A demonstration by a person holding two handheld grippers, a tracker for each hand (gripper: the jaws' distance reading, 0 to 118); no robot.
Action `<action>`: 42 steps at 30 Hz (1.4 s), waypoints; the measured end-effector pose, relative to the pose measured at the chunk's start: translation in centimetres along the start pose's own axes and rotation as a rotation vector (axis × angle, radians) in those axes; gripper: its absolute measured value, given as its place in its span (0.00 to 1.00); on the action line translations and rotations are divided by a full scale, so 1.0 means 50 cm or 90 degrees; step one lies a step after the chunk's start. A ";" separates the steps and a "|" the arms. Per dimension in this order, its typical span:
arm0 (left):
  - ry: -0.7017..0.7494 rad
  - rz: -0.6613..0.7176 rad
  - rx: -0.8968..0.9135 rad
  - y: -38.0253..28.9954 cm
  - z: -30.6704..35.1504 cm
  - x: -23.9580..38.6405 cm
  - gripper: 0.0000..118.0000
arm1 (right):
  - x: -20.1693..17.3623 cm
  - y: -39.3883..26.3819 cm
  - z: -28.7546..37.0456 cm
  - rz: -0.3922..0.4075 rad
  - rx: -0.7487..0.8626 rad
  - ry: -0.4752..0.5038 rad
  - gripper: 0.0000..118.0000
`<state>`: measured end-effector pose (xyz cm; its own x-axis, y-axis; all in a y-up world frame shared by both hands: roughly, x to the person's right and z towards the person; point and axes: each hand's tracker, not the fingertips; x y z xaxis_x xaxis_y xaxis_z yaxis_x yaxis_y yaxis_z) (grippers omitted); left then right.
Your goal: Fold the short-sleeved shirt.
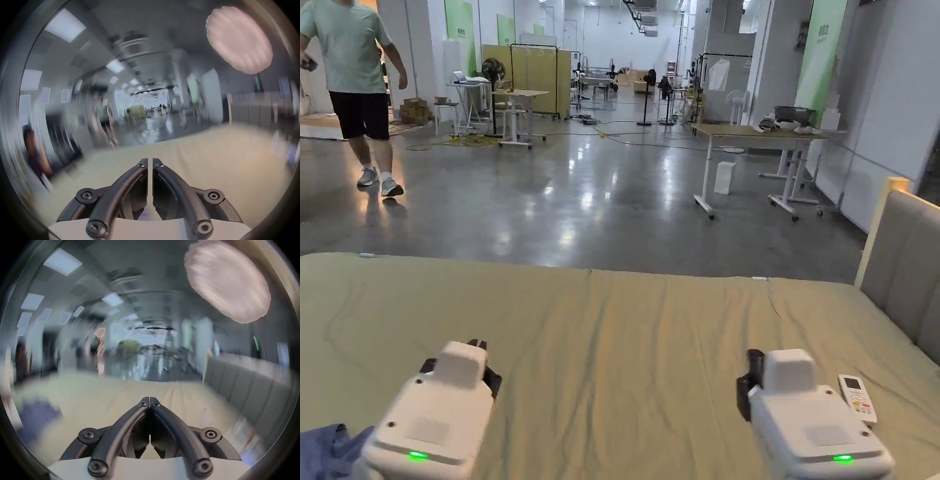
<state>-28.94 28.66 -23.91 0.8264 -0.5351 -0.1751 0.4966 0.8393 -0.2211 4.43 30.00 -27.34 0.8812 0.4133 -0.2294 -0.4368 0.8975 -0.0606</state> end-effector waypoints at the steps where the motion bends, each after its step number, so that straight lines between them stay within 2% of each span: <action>1: 0.028 -0.113 0.012 -0.006 0.000 0.018 0.04 | -0.032 0.001 0.004 0.167 0.029 -0.031 0.00; 2: 0.051 -0.220 0.022 -0.015 0.004 0.034 0.04 | -0.072 0.009 0.009 0.396 0.089 -0.066 0.00; 3: 0.054 -0.304 0.028 -0.025 0.003 0.044 0.04 | -0.077 -0.019 -0.001 0.448 0.046 -0.063 0.00; 4: 0.054 -0.372 0.033 -0.034 0.003 0.049 0.04 | -0.089 -0.032 0.001 0.524 0.049 -0.060 0.00; 5: 0.052 -0.409 0.036 -0.041 0.004 0.052 0.04 | -0.093 -0.040 0.000 0.563 0.048 -0.060 0.00; 6: 0.051 -0.440 0.041 -0.047 0.008 0.054 0.04 | -0.092 -0.044 0.000 0.568 0.050 -0.062 0.00; 8: 0.045 -0.452 0.043 -0.053 0.011 0.052 0.04 | -0.073 -0.051 0.003 0.540 0.052 -0.057 0.00; 10: 0.031 -0.401 0.039 -0.063 0.008 0.043 0.04 | -0.068 -0.051 0.006 0.534 0.053 -0.056 0.00; 11: 0.025 -0.340 0.027 -0.063 0.006 0.035 0.04 | -0.066 -0.049 0.008 0.513 0.059 -0.060 0.00; 12: 0.013 -0.247 0.018 -0.055 0.007 0.027 0.04 | -0.060 -0.045 0.007 0.461 0.057 -0.059 0.00; 13: 0.001 -0.154 0.008 -0.050 0.007 0.018 0.04 | -0.054 -0.039 0.007 0.397 0.056 -0.057 0.00; 15: -0.029 0.080 -0.025 -0.042 0.000 -0.016 0.04 | -0.037 -0.026 0.007 0.237 0.051 -0.056 0.00; 17: -0.074 0.302 -0.044 -0.052 -0.005 -0.050 0.04 | -0.030 -0.014 0.018 0.091 0.064 -0.077 0.00; 18: -0.072 0.382 -0.054 -0.053 -0.007 -0.058 0.04 | -0.026 -0.014 0.023 0.024 0.064 -0.085 0.00; 20: -0.056 0.433 -0.051 -0.064 -0.007 -0.063 0.04 | -0.023 -0.018 0.025 -0.100 0.060 -0.093 0.00; 23: -0.047 0.438 -0.020 -0.059 0.009 -0.058 0.04 | -0.021 -0.041 0.023 -0.280 -0.007 -0.100 0.00; 25: -0.047 0.445 -0.012 -0.058 0.014 -0.063 0.04 | -0.027 -0.047 0.006 -0.252 0.006 -0.106 0.00; 29: -0.042 0.426 -0.005 -0.046 0.023 -0.072 0.04 | -0.035 -0.041 0.014 -0.294 -0.007 -0.108 0.00; 32: -0.044 0.399 -0.009 -0.039 0.037 -0.083 0.04 | -0.038 -0.035 0.017 -0.294 -0.001 -0.107 0.00; 37: -0.056 0.380 -0.103 -0.072 0.038 -0.130 0.04 | -0.057 -0.014 0.025 -0.275 -0.006 -0.081 0.00; 42: -0.072 0.427 -0.224 -0.159 0.016 -0.232 0.04 | -0.100 -0.014 0.016 -0.240 -0.016 -0.048 0.00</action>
<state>-42.28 28.28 -19.34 0.9528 0.1066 -0.2843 -0.2184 0.8912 -0.3977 0.46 27.41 -25.38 0.9912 0.0667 -0.1141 -0.0837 0.9850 -0.1509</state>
